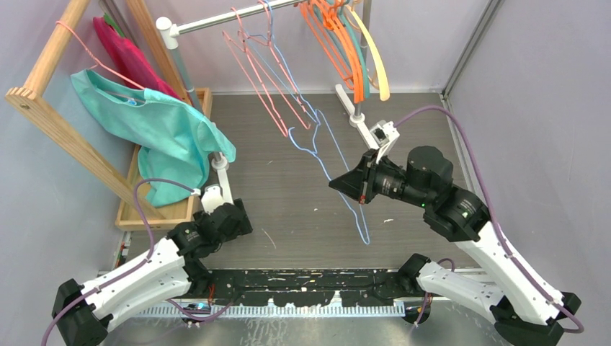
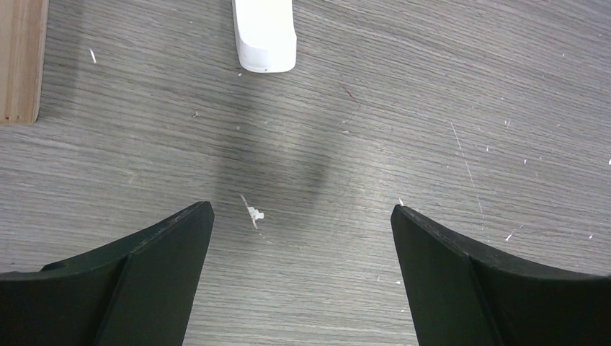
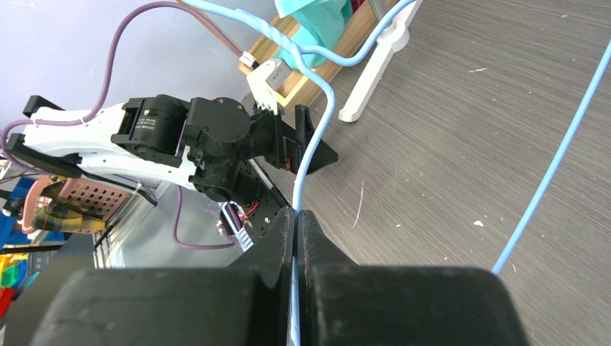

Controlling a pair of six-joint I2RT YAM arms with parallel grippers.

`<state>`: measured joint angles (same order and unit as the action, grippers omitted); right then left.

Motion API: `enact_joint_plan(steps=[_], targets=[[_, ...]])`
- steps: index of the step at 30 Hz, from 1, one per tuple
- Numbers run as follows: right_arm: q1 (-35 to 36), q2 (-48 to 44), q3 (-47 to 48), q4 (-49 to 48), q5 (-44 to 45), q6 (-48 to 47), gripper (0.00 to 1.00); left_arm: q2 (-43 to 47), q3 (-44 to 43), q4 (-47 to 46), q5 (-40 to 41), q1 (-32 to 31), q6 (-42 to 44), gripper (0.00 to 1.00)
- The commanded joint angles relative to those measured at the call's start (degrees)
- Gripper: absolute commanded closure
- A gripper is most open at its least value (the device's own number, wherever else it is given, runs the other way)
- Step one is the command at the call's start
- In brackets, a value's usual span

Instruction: Organize the hangers

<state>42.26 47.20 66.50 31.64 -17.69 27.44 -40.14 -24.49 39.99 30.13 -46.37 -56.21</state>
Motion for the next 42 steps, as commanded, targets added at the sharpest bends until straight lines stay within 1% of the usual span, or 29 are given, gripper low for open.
enact_joint_plan(steps=[1, 7, 13, 20, 27, 32, 35, 39, 42], targets=[[-0.16, -3.37, 4.75, 2.82, 3.21, 0.24, 0.99, 0.44, -0.39, 0.04, 0.63, 0.30, -0.62, 0.02], [-0.16, -5.68, 4.61, 4.24, 5.09, 0.53, 0.99, -1.94, -1.91, -0.26, 1.41, 0.27, 0.41, 0.02], [-0.16, -3.83, 6.33, 1.08, 5.68, -0.17, 0.99, -4.51, -3.85, -0.26, 1.29, 0.23, 1.35, 0.02], [-0.20, 3.57, 11.10, -5.03, 4.52, -0.48, 0.99, -5.01, -5.19, -0.36, 1.60, 0.30, 2.42, 0.02], [-0.39, 9.39, 14.77, -13.62, 8.70, -1.26, 0.99, -5.21, -5.90, 0.09, 1.90, 0.30, 3.31, 0.02], [-2.65, 15.12, 18.98, -19.51, 8.94, -1.38, 0.99, -4.96, -5.93, 0.16, 1.94, 0.27, 3.45, 0.02], [-6.15, 19.27, 19.94, -24.51, 5.25, 1.53, 0.99, -4.77, -6.15, 0.33, 2.10, 0.29, 3.55, 0.02], [-12.80, 25.10, 20.31, -34.11, -4.04, 10.04, 0.99, -4.47, -6.34, 0.62, 2.54, 0.30, 3.61, 0.02], [-16.22, 30.57, 22.48, -40.42, -9.20, 15.87, 0.99, -4.55, -6.48, 0.73, 2.69, 0.27, 3.73, 0.02]])
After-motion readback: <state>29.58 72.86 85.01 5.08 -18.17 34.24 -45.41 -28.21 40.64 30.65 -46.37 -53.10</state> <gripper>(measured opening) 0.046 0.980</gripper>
